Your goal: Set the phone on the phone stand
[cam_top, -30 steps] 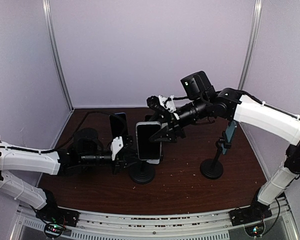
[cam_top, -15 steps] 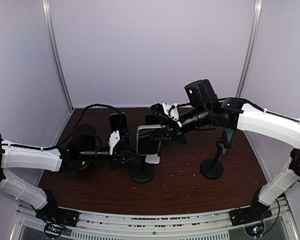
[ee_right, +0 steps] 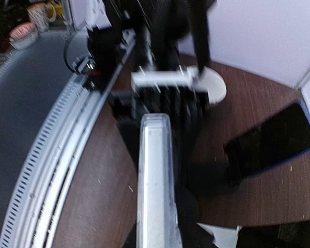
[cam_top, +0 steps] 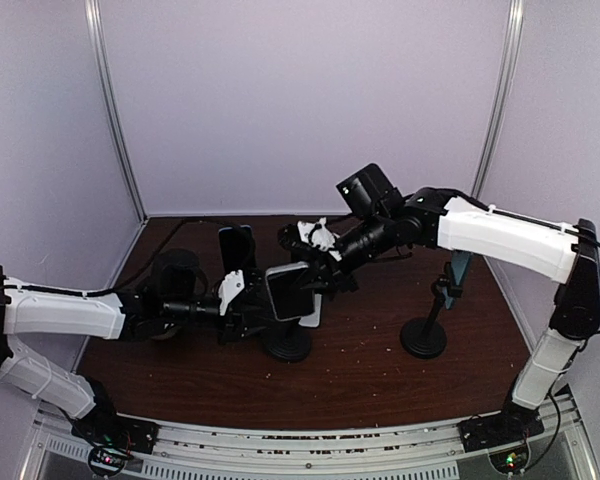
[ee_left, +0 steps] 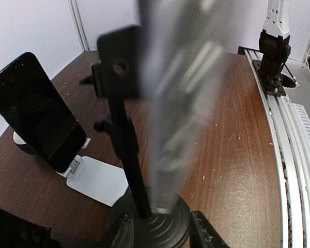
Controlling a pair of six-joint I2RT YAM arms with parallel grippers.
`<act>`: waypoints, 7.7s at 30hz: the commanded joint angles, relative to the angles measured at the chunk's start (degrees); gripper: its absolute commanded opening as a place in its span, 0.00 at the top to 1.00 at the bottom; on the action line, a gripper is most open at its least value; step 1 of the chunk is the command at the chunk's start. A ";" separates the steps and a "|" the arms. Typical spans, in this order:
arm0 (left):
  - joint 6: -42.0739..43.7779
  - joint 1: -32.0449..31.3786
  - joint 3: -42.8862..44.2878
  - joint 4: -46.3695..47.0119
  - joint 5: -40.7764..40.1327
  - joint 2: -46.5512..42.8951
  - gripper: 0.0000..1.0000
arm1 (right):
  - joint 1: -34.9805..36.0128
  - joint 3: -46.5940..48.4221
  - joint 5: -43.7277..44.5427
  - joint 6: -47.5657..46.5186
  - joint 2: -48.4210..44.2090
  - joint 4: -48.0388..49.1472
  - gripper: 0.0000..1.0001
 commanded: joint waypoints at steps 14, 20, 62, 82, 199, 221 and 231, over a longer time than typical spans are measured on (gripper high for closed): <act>-0.08 -0.24 0.23 5.91 1.99 2.24 0.58 | -0.01 -5.78 8.52 0.07 -0.68 2.20 1.00; -0.76 -0.28 -0.14 5.99 0.97 4.31 0.58 | -0.31 -9.96 7.62 3.43 -1.65 7.00 1.00; 0.26 -8.23 64.83 -62.66 -11.17 53.37 0.50 | -13.20 0.40 47.04 33.45 -19.97 -13.58 1.00; -17.91 -10.38 21.86 21.24 -13.86 21.15 1.00 | -13.24 3.16 25.58 29.61 -28.67 -12.27 1.00; -7.93 -11.14 17.89 11.04 4.03 3.82 1.00 | 2.91 -35.95 40.36 40.01 -35.29 16.82 0.25; -12.43 -12.06 18.98 3.21 -6.90 -3.48 1.00 | 13.10 -51.74 46.74 44.76 -30.47 47.43 0.24; -13.11 -12.01 16.63 6.53 -6.53 -0.90 1.00 | 15.20 -50.64 54.45 46.51 -26.39 46.53 0.52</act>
